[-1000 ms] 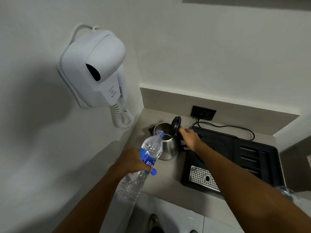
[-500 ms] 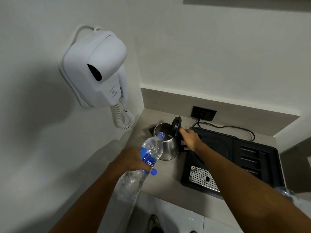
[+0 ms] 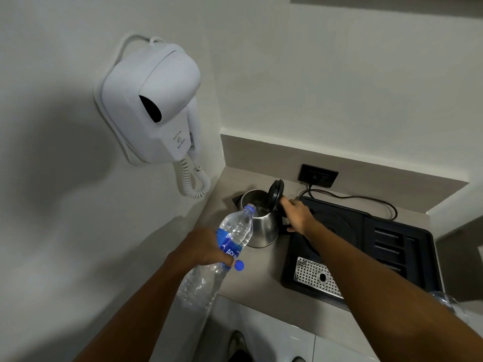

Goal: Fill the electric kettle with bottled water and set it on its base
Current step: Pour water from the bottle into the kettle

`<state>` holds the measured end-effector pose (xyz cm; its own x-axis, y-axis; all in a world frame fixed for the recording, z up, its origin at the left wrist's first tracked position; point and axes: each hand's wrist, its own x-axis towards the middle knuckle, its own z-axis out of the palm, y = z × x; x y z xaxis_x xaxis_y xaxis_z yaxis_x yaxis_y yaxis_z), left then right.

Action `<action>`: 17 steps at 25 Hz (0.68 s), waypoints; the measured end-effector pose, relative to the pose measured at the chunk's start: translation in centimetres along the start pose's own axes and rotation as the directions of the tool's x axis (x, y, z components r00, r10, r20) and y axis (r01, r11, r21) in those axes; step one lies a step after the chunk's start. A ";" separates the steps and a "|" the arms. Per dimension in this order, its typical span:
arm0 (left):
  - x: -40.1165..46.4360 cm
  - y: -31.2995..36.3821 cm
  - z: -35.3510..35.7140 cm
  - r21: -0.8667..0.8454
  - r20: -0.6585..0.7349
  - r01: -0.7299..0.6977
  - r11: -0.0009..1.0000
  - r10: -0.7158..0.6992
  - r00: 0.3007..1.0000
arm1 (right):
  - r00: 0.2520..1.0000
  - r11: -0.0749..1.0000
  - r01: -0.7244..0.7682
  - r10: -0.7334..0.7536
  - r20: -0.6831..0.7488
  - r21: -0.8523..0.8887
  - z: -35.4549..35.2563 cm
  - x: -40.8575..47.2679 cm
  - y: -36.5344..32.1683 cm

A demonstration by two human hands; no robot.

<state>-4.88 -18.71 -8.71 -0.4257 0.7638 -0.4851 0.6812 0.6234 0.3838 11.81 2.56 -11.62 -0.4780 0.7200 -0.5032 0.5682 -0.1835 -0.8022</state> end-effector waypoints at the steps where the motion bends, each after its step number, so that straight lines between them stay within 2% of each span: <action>1: 0.0 0.0 0.0 0.001 -0.015 -0.006 1.000 0.006 1.000 | 1.000 1.000 -0.002 0.002 -0.002 0.002 0.0 0.0 0.0; 7: 0.3 -0.8 1.1 -0.036 -0.140 -0.078 0.996 0.072 0.988 | 1.000 1.000 -0.012 0.011 0.004 0.010 0.0 0.2 0.2; 13: 0.7 -2.5 3.7 -0.219 -0.400 -0.193 0.956 0.092 0.912 | 1.000 1.000 -0.010 0.010 -0.001 0.021 0.2 0.0 0.2; 17: 1.4 -4.5 4.9 -0.425 -0.510 -0.230 0.876 -0.021 0.860 | 1.000 0.999 -0.010 0.010 -0.008 0.042 0.4 0.3 0.4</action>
<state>-5.68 -21.23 -14.97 -0.6843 0.7288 -0.0246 0.4415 0.4409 0.7815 11.59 2.44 -12.23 -0.4670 0.7234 -0.5085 0.5441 -0.2182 -0.8101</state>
